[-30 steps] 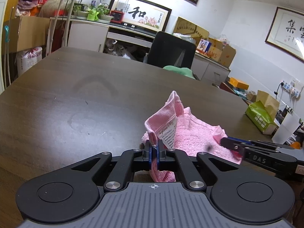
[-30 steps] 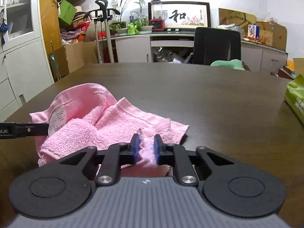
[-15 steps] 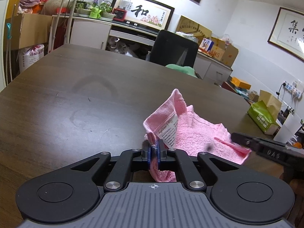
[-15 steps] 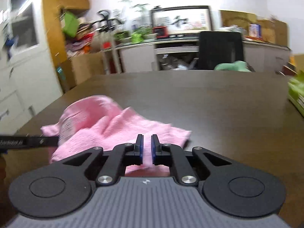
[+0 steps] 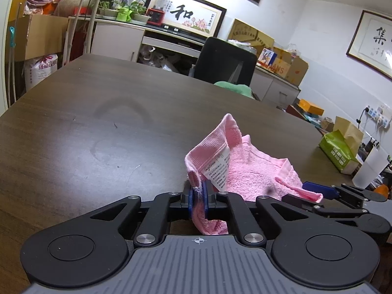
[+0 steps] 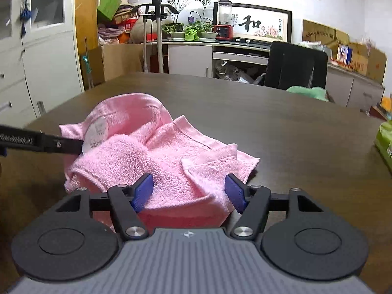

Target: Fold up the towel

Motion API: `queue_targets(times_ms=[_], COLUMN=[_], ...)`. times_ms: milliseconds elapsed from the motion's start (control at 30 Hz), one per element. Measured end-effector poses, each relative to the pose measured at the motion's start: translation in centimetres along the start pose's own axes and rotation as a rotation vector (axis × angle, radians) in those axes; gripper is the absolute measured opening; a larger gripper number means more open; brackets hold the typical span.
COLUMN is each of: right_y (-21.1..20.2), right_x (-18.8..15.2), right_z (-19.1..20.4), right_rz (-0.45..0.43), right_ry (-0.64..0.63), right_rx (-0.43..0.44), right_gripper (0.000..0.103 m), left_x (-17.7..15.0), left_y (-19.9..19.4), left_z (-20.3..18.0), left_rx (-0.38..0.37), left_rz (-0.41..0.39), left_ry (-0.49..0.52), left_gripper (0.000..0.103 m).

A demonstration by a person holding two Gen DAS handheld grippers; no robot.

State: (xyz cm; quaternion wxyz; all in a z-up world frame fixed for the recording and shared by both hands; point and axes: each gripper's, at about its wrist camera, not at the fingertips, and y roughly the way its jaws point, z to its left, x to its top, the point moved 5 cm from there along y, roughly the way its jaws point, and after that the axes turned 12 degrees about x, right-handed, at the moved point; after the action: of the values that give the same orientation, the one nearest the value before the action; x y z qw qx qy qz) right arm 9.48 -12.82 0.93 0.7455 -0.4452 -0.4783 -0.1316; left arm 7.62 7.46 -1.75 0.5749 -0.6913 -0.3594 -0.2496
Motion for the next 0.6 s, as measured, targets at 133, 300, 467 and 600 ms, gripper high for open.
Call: queue_targets(times_ms=[133, 300, 467, 600], right_y=[-1.0, -1.4, -0.2, 0.6], right_x=[0.4, 0.5, 0.1, 0.0], right_z=[-1.5, -2.5, -0.7, 0.6], right_rz=[-0.046, -0.067, -0.009, 0.024], right_ry=[0.135, 0.162, -0.005, -0.125], right_rx=[0.097, 0.067, -0.043, -0.129], right_gripper=[0.063, 0.061, 0.057, 0.05], left_x=[0.0, 0.0, -0.1, -0.1], left_y=[-0.1, -0.1, -0.2, -0.3], left_z=[0.0, -0.1, -0.1, -0.2], left_rx=[0.0, -0.002, -0.006, -0.01], left_rz=[0.0, 0.002, 0.004, 0.005], left_ry=[-0.003, -0.004, -0.007, -0.006], left_gripper=[0.007, 0.008, 0.01, 0.013])
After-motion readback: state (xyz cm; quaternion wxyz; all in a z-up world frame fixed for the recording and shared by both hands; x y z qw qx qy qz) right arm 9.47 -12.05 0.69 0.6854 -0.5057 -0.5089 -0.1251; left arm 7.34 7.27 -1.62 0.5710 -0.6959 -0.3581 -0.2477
